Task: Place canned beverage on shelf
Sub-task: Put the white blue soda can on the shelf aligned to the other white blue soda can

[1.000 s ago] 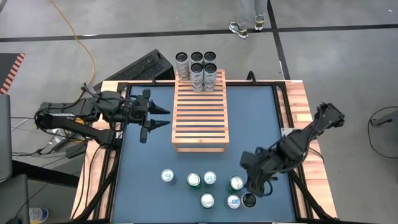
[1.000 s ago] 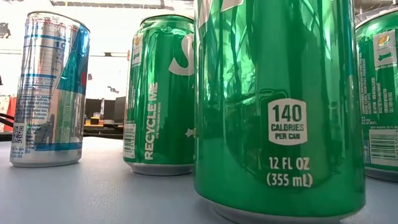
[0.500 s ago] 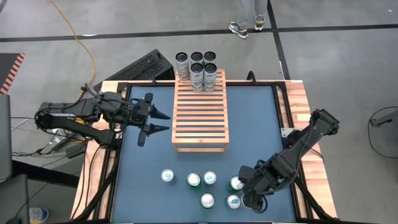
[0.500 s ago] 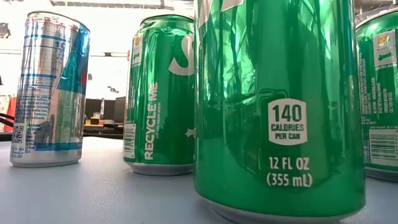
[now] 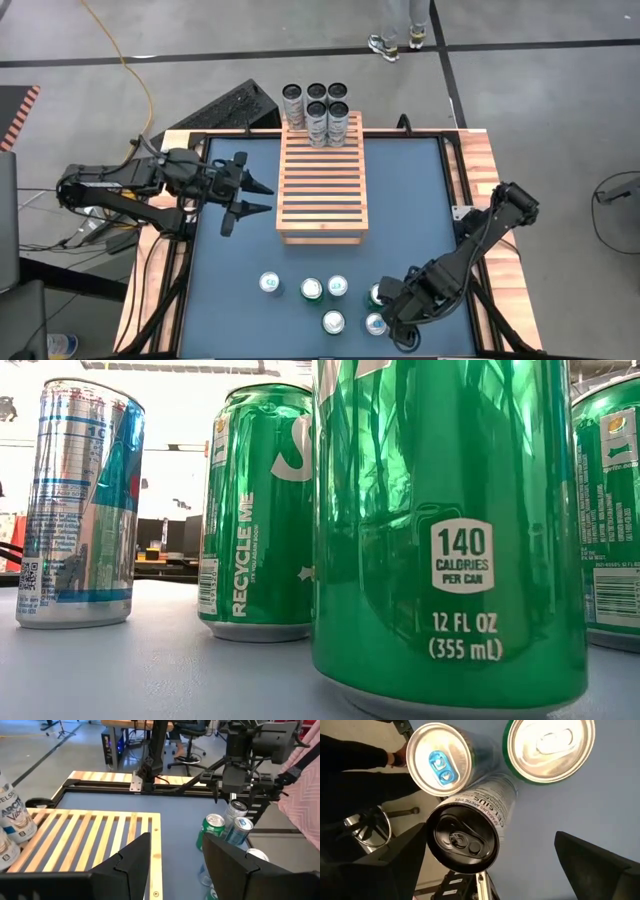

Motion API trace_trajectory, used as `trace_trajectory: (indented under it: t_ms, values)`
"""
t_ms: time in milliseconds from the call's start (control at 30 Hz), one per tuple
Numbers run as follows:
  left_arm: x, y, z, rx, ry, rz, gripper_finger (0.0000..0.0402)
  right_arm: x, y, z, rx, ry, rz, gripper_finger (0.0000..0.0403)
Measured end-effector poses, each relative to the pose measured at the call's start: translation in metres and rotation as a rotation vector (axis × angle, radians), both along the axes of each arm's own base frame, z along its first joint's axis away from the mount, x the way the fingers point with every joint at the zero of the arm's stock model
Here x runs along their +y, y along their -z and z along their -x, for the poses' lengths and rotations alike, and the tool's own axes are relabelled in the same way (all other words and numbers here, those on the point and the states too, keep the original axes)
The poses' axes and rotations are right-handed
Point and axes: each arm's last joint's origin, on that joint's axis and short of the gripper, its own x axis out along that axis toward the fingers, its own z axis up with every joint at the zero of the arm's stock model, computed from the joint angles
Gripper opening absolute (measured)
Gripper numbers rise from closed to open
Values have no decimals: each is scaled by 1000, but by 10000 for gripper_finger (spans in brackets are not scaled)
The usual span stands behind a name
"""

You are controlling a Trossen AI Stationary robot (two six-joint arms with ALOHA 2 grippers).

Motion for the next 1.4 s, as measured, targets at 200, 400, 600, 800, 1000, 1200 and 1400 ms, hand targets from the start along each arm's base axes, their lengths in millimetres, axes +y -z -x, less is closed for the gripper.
trace_trajectory:
  t_ms: [200,400,600,800,1000,1200,1400]
  values:
    - [0,1,0,6,-1,0,167,1,0,-2,8,-4,-39,398]
    - [0,1,0,6,-1,0,167,-5,-10,-10,36,9,-128,397]
    - [0,1,0,5,-1,-8,167,-8,-8,-11,16,15,-85,399]
    - [0,1,0,8,-1,-9,167,-11,-3,-10,36,60,-20,393]
    - [0,3,1,34,-1,-10,167,-8,-3,-8,27,65,-8,392]
    - [0,3,1,35,1,-9,167,-3,-4,-5,25,77,-19,392]
    - [0,3,1,34,1,-10,167,-2,-3,-3,9,98,13,392]
